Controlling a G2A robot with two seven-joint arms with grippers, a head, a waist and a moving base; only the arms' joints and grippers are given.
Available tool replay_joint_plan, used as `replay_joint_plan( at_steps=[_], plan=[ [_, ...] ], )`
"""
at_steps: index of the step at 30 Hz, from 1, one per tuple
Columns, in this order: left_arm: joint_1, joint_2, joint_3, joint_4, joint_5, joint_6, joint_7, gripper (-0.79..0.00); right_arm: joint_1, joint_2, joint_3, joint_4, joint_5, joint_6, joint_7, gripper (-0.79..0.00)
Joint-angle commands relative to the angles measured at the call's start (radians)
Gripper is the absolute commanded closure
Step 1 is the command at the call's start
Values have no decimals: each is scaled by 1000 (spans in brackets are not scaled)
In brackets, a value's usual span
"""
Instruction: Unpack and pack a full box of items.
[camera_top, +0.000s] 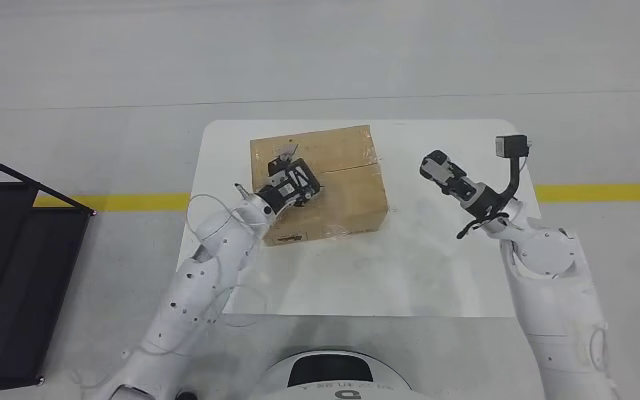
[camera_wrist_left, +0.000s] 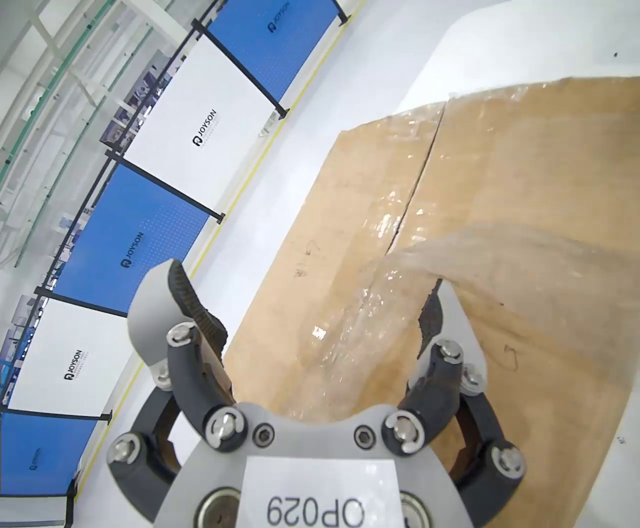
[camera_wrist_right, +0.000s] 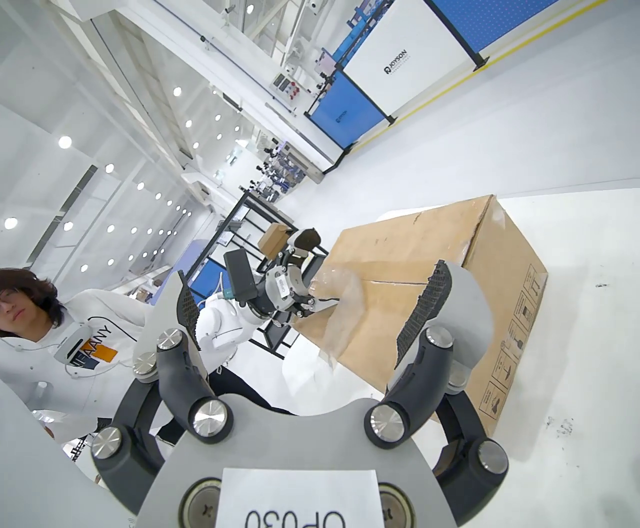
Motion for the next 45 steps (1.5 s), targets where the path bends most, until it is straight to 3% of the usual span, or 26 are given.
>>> replay_joint_plan(
  at_steps=[1,12,19,24,29,36,40,45],
  plan=[
    [-19,-3,15,4,-3,0,-8,-785,-3,1,-1,-3,-3,1,-4,-785],
    [-134,-30,94,70,-18,40,-64,-785,-19,6,0,-39,-25,24,-33,-785],
    [-200,-48,136,192,-23,70,-88,-785,-50,11,20,-63,-32,28,-52,-785],
    [-220,-56,148,249,-32,94,-80,-785,-59,13,26,-73,-38,37,-56,-785],
    [-216,-60,141,233,-54,134,-50,-785,-49,17,26,-88,-56,56,-42,-785],
    [-131,-44,38,52,-119,202,5,-785,47,20,-35,-97,-132,143,1,-785],
    [-28,-23,-78,-75,-145,221,35,-785,125,19,-102,-95,-174,184,44,-785],
    [138,2,-249,-187,-209,237,101,-785,283,13,-235,-8,-164,248,186,-785]
  ],
)
